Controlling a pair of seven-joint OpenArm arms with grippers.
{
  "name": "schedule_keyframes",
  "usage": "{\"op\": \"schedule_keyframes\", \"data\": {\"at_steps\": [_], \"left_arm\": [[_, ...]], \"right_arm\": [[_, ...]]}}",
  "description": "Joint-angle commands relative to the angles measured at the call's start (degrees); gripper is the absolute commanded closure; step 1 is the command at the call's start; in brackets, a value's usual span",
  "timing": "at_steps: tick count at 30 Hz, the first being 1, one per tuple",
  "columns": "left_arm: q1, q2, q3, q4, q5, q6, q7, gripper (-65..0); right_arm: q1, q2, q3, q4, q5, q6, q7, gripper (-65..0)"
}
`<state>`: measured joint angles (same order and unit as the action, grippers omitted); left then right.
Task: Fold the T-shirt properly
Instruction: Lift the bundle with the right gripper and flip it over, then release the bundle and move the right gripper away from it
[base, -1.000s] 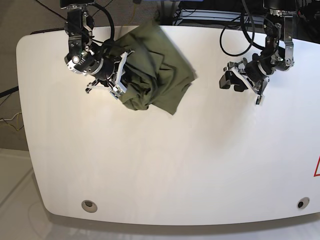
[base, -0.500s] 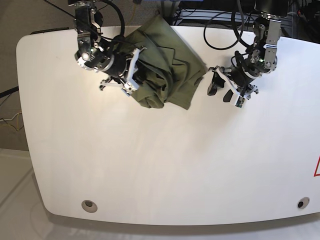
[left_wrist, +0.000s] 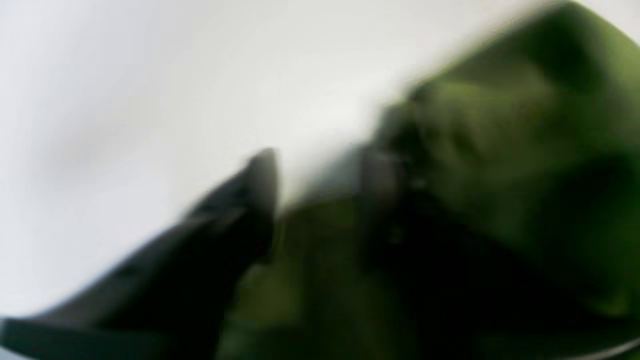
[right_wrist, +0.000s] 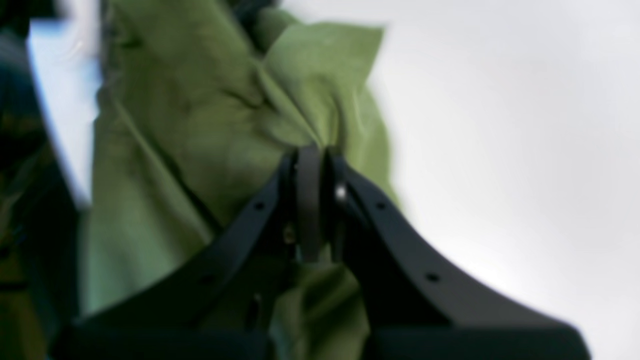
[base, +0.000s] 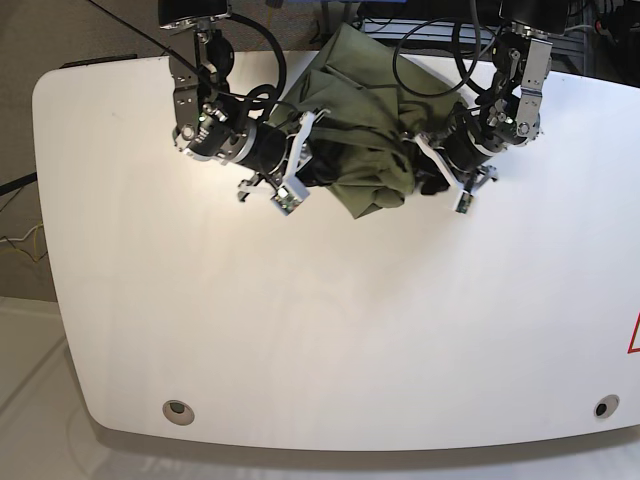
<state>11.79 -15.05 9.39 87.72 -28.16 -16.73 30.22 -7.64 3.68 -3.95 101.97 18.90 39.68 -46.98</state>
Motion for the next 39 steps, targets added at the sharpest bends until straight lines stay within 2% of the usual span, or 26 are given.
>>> {"op": "schedule_keyframes", "data": {"at_steps": [1, 2, 4, 6, 8, 14, 16, 22, 26, 28, 36, 37, 38, 39], "left_arm": [[2.97, 1.04, -1.06, 5.65, -6.81, -0.50, 10.03, -7.9], [3.15, 1.14, -1.44, 7.09, -8.48, -0.55, 10.69, -5.3], [3.63, 1.37, -1.95, 9.74, -10.65, -0.48, 11.67, -6.0], [4.76, 2.71, -2.59, 14.84, -14.43, 0.35, 13.53, -18.6], [5.01, 2.95, -2.69, 16.52, -15.35, 0.43, 13.58, -25.4], [7.08, 3.34, -3.25, 20.26, -18.12, 0.60, 14.09, -33.4], [11.47, 3.13, -4.95, 22.73, -20.69, 0.70, 13.72, -37.5], [14.12, 3.12, -7.00, 22.60, -20.67, 0.88, 11.78, -36.6], [15.82, 2.98, -8.36, 22.44, -18.83, 1.14, 9.30, -35.9], [16.87, 2.74, -10.28, 23.80, -17.82, 1.10, 8.10, -36.7], [19.10, 2.75, -13.13, 27.29, -15.70, 1.18, 4.70, -38.0], [20.44, 3.08, -14.07, 29.70, -15.91, 1.24, 3.87, -36.6], [16.47, 2.35, -12.86, 24.06, -15.22, 2.09, 6.84, -36.2], [15.59, 2.35, -12.86, 24.06, -15.22, 2.09, 7.01, -36.1]], "right_arm": [[0.12, 0.36, 0.46, 2.65, 1.47, 0.00, 0.87, -1.0], [-0.03, 0.41, 0.59, 3.26, 1.47, 0.03, 0.78, -1.0], [-0.35, 0.42, 0.71, 4.83, 1.53, 0.26, 0.51, -0.9], [-0.81, 0.60, 1.07, 7.84, 1.81, 0.32, 0.98, -0.3], [-0.99, 0.83, 1.09, 9.13, 1.51, 0.32, 0.47, -0.3], [-1.27, 1.99, 1.90, 10.77, 0.07, 0.32, -0.03, -2.4], [-0.99, 4.05, 2.03, 9.65, -0.62, 0.32, 0.40, -9.7], [0.20, 5.95, 2.45, 9.19, -1.27, 0.32, 0.38, -28.7], [3.91, 6.37, 2.78, 7.56, -1.17, 0.32, -0.55, -35.4], [8.31, 6.45, 1.93, 4.39, -0.51, 0.32, -0.89, -38.7], [17.35, 5.89, 1.78, -2.61, -0.88, 0.32, -2.05, -37.3], [19.18, 5.46, 2.02, -3.62, -1.05, 0.32, -2.44, -34.2], [15.86, 5.24, 1.18, -2.41, -1.01, 0.01, -3.35, -37.9], [15.86, 5.24, 1.18, -2.24, -1.01, 0.01, -3.35, -37.9]]}}
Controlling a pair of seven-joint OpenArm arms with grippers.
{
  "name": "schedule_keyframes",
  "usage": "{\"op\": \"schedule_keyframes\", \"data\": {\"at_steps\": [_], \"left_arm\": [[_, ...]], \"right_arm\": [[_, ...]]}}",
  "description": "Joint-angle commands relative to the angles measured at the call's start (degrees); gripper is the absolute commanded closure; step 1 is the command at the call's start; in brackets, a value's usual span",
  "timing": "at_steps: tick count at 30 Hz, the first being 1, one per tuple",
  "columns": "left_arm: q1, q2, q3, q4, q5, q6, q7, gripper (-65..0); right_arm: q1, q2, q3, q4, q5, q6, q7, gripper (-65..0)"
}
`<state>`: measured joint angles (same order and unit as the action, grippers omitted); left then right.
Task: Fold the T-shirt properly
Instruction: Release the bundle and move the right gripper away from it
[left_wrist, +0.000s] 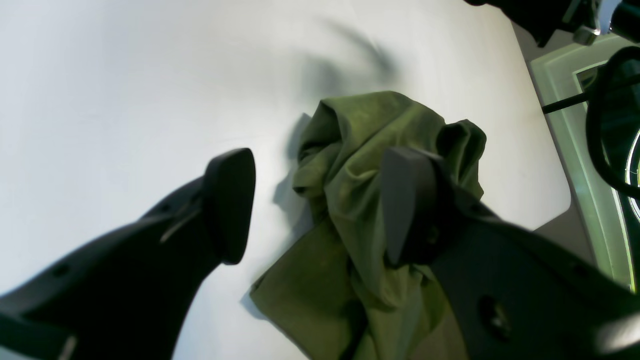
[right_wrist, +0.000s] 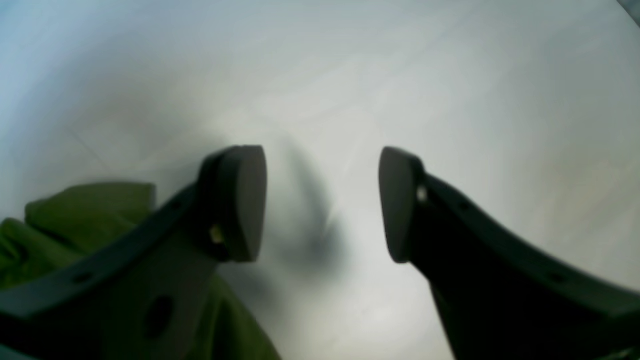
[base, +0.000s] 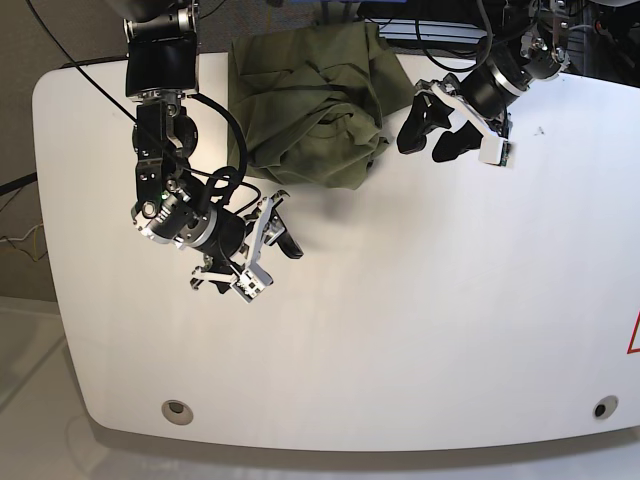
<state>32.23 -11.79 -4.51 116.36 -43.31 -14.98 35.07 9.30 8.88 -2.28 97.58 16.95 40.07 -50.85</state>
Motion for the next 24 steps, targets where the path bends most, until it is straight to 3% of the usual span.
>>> {"op": "schedule_keyframes", "data": {"at_steps": [1, 9, 24], "left_arm": [[-5.90, -0.91, 1.04, -4.58, -0.08, 0.35, 2.43, -36.1], [-9.24, -1.00, 0.95, -4.58, -1.31, 0.35, 6.29, -36.1], [-10.03, -4.78, -7.05, -4.58, -16.08, 0.70, 6.29, -36.1]], "right_arm": [[-1.08, 0.04, -0.49, 2.51, 0.94, -0.38, 0.52, -37.9], [-0.73, 0.04, -0.49, 6.20, 0.94, -0.47, -1.77, -37.9], [0.85, 0.13, -0.22, 12.62, 0.68, -0.82, -10.64, -37.9]]}}
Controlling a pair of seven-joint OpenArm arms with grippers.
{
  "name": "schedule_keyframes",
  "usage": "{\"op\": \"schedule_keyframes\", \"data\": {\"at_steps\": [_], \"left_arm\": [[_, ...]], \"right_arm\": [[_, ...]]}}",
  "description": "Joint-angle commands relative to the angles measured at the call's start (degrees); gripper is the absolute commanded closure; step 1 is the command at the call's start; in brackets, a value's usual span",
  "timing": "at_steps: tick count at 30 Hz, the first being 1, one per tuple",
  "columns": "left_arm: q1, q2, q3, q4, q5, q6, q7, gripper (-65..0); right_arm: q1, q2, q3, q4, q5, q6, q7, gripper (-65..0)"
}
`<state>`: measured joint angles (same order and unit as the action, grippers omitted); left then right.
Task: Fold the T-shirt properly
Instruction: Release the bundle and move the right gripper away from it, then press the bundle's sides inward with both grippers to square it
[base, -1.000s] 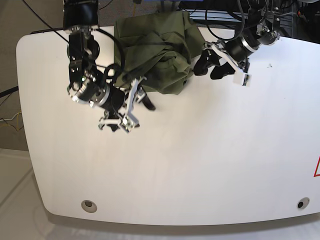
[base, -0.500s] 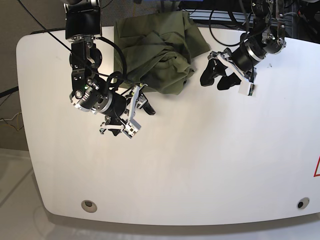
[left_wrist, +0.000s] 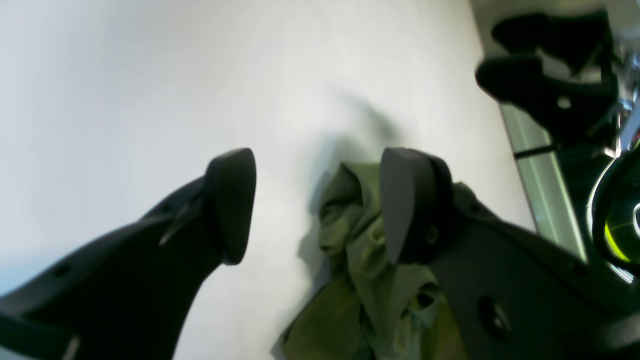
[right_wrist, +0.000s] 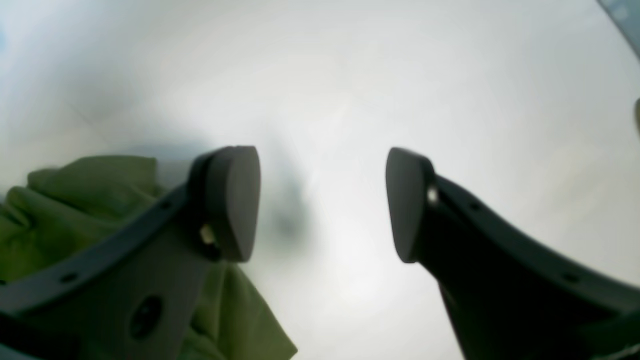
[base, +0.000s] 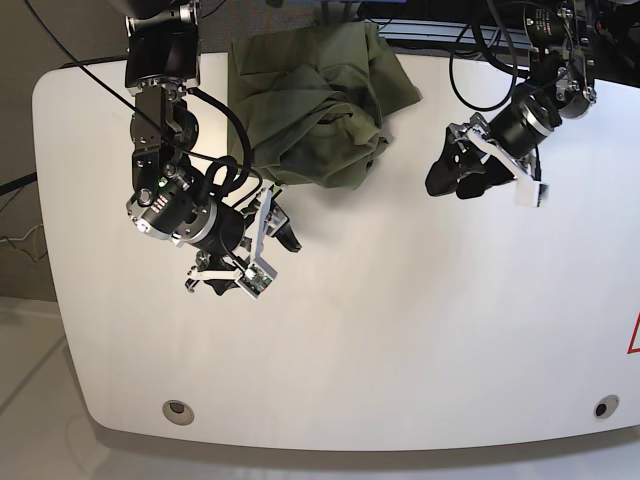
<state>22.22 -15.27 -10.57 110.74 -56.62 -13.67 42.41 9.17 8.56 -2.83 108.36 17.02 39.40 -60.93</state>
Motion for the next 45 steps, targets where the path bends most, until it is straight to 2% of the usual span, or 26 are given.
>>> {"op": "schedule_keyframes", "data": {"at_steps": [1, 7, 10, 14, 16, 19, 27, 33, 40, 45], "left_arm": [[-0.02, -1.74, -1.17, 1.04, -3.12, -0.61, -1.05, -36.1], [1.65, -4.47, -1.08, 1.04, -3.64, -0.61, -1.05, -34.9], [2.71, -5.26, -0.90, 1.13, -3.73, -0.70, -1.05, -28.5], [4.11, -5.44, -0.73, 1.13, -3.73, -0.70, -1.05, -15.8], [4.64, -5.44, -0.73, 1.13, -3.73, -0.70, -1.05, -9.1], [4.99, -5.44, -0.73, 1.13, -3.73, -0.70, -1.05, -2.6], [6.05, -5.52, -0.64, 1.22, -3.56, -0.61, -0.35, -1.2], [6.13, -5.52, 0.06, 1.13, -3.20, -0.61, 0.27, -1.0], [6.13, -5.52, 4.11, 1.13, -0.48, -0.44, 0.53, -1.0], [6.13, -5.52, 8.06, 1.13, 1.90, 2.90, 0.53, -1.0]], "right_arm": [[0.98, 0.54, 0.32, 2.02, 0.52, -0.14, -1.62, -37.9], [0.72, 0.72, 0.32, 2.11, 0.26, -0.23, -6.72, -37.7], [-0.51, 0.72, 0.32, 2.11, 0.26, -0.23, -7.25, -34.1], [-1.92, 0.81, 0.32, 2.19, 0.26, -0.23, -7.34, -21.5], [-2.53, 0.81, 0.32, 2.19, 0.26, -0.23, -7.34, -12.5], [-3.23, 0.81, 0.32, 2.55, 0.26, -0.23, -7.51, -0.5], [-4.73, 1.77, 0.32, 3.60, 0.43, -0.23, -7.86, 0.0], [-4.47, 2.56, 0.32, 4.22, 0.61, -0.23, -12.70, 0.0], [-5.61, 3.88, 0.32, 6.24, 0.70, -0.23, -14.90, 0.0], [-7.54, 4.67, 0.41, 6.41, 0.70, -0.23, -14.90, 0.0]]}}
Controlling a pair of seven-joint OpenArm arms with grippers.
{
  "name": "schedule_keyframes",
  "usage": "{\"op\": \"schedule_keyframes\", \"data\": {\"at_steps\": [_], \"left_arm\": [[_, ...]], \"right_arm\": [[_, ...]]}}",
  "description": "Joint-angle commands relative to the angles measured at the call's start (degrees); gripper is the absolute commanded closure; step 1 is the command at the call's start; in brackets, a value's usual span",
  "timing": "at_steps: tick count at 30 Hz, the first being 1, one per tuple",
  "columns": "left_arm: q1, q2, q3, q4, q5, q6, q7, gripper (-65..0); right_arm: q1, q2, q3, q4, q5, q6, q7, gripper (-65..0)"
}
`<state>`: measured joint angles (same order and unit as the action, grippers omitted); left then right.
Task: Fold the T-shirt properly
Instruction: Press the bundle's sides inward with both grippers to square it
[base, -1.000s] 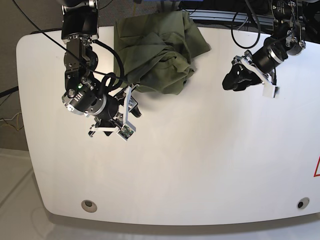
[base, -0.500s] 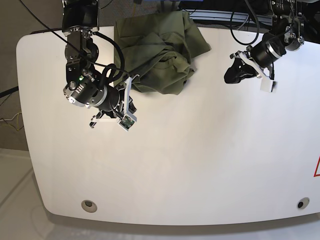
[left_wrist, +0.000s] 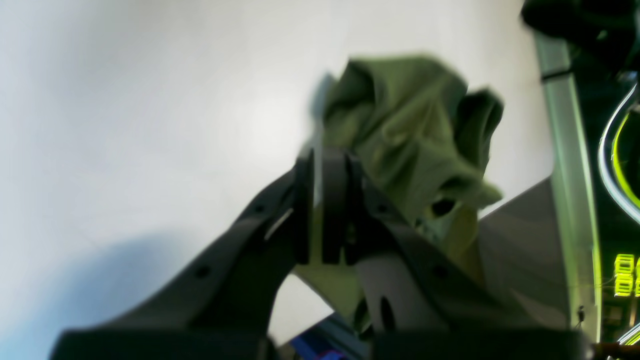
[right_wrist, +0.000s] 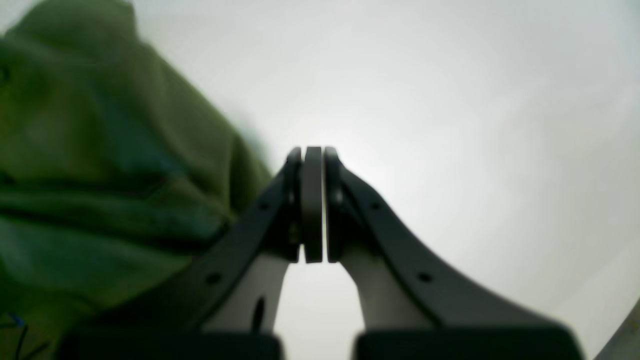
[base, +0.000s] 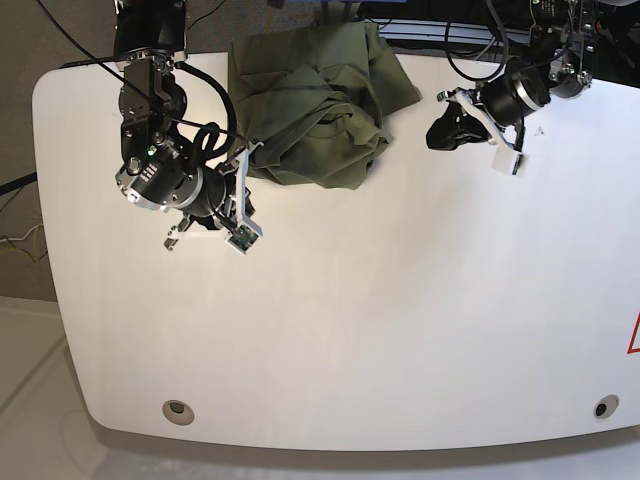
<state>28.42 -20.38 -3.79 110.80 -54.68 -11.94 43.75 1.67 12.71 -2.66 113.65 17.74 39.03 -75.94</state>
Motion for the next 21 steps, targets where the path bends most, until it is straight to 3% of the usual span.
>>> {"op": "schedule_keyframes", "data": {"at_steps": [1, 8, 21], "left_arm": [[-0.16, -0.41, 2.34, 1.06, 0.30, 2.23, -0.80, -1.0], [-0.51, -0.41, 5.95, 1.06, 1.00, 4.52, -0.80, -0.9], [-0.60, -1.11, 8.58, 1.15, 0.74, 9.79, -0.80, -0.9]], "right_arm": [[-0.75, 0.61, 0.33, 1.48, -0.02, 0.14, 0.12, 0.0], [-4.35, 1.93, 2.96, 2.09, 1.82, 0.23, 0.03, 0.0], [-9.01, 7.91, 10.79, 2.18, 18.09, -0.39, 0.03, 0.0]]}}
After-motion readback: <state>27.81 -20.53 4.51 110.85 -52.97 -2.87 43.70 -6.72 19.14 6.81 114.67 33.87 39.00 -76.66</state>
